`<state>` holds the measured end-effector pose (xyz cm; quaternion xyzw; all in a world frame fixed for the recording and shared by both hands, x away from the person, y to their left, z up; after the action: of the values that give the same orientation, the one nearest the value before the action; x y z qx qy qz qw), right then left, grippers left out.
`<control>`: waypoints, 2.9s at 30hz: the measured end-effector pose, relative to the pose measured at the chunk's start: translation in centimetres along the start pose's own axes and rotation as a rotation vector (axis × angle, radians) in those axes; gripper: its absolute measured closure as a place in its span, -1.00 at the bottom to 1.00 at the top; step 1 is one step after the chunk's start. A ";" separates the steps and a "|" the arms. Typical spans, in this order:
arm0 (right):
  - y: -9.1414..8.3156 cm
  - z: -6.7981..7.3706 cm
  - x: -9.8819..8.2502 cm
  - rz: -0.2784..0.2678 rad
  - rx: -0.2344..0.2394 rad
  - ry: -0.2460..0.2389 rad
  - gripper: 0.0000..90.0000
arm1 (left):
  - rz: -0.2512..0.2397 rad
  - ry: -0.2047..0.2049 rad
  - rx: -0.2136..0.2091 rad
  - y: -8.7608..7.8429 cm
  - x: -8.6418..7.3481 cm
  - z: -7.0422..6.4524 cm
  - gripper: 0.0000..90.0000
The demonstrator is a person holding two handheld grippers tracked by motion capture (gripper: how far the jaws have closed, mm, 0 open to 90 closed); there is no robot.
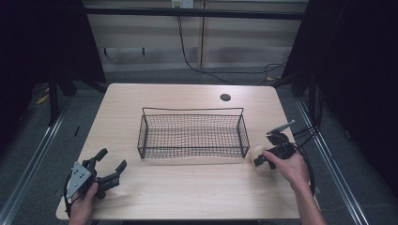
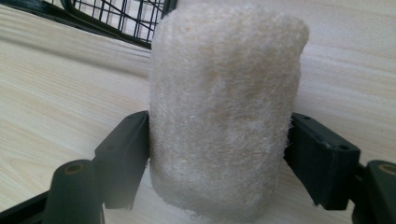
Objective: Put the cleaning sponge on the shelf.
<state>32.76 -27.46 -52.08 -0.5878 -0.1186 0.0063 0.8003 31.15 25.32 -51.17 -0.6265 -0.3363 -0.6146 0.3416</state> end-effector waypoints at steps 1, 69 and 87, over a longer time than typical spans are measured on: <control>0.0 0.0 0.0 0.002 -0.001 -0.003 -0.40 | 0.000 0.000 0.000 0.0 0.0 0.0 -0.65; -5.7 2.2 -0.4 -0.050 0.127 0.008 -0.37 | 0.000 0.000 0.000 0.0 0.0 0.0 -0.65; -8.4 3.3 0.7 -0.085 0.131 -0.023 -0.37 | 0.000 0.000 0.000 0.0 0.0 0.0 -0.65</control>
<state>31.73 -26.83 -43.14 -0.5286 -0.1518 -0.0131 0.8350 31.16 25.32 -51.17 -0.6264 -0.3363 -0.6146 0.3418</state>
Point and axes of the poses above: each handheld gripper's, and its own axes: y roughly forward along the jaws, x roughly out of its top, z roughly to its left, the point moved 7 cm from there along y, roughly forward along the jaws, and after that the axes turned 1 degree about x, right-handed, at the moved point
